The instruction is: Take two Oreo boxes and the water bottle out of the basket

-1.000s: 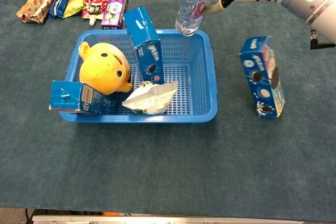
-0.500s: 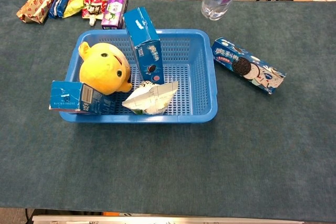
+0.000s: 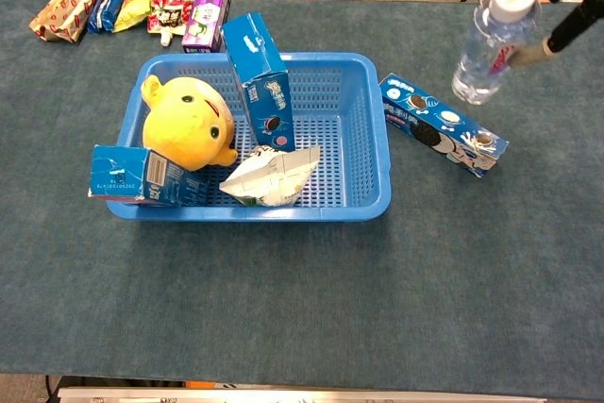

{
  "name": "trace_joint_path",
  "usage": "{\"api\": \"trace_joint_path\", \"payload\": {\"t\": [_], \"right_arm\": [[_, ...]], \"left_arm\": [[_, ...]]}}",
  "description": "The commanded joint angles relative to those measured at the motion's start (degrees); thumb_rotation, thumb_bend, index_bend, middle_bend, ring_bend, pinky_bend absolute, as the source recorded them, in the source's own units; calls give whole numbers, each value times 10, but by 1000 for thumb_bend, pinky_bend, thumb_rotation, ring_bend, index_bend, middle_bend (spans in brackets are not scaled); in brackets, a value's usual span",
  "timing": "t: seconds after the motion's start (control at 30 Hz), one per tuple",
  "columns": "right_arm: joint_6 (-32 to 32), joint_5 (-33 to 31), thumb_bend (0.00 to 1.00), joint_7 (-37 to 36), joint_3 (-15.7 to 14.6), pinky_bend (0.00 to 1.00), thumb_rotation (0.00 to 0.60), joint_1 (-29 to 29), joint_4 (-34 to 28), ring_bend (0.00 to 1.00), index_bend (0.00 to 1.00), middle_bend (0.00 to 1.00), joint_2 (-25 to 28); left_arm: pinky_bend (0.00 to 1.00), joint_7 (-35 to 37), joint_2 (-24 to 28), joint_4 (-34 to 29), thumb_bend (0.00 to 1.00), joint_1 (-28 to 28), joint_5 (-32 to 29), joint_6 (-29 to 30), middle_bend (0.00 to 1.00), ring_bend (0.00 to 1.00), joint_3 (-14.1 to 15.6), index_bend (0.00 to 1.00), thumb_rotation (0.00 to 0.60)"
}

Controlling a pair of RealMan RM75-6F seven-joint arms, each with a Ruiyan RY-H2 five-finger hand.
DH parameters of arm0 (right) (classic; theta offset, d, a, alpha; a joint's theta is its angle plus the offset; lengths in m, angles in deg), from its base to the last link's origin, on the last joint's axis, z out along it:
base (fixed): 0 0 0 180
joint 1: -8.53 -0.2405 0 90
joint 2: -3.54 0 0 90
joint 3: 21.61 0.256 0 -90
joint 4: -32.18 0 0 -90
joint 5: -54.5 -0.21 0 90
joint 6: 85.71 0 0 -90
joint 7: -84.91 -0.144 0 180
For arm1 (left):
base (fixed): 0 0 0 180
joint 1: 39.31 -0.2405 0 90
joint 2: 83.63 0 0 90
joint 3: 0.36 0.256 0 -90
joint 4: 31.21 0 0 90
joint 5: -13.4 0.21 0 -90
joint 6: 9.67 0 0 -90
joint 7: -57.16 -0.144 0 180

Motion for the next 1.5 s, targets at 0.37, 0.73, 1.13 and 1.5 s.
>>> {"api": "trace_joint_path", "payload": {"t": [0.37,0.73,1.13,1.5], "right_arm": [[-85,-15,0,-123,-29,469,600,23,-32,650,607,662,43],[-166,4,0,-224,-44,473,600,22,-4,650,607,662,51],[-206,-16,0,-229,-64,473,600,23,-7,639,584,582,92],[-186,-81,0,-159,-75,473,600,17,-21,531,107,303,108]], "left_arm": [[534,-5,-2,1,380,2,-6,-6,518,441,-1,480,600],[534,-7,-2,-1,380,2,-8,-6,518,440,-2,480,600],[534,-11,-3,-2,380,4,-9,-9,517,440,-2,475,600],[534,-8,-3,-1,380,4,-7,-9,513,440,-1,456,600]]}}
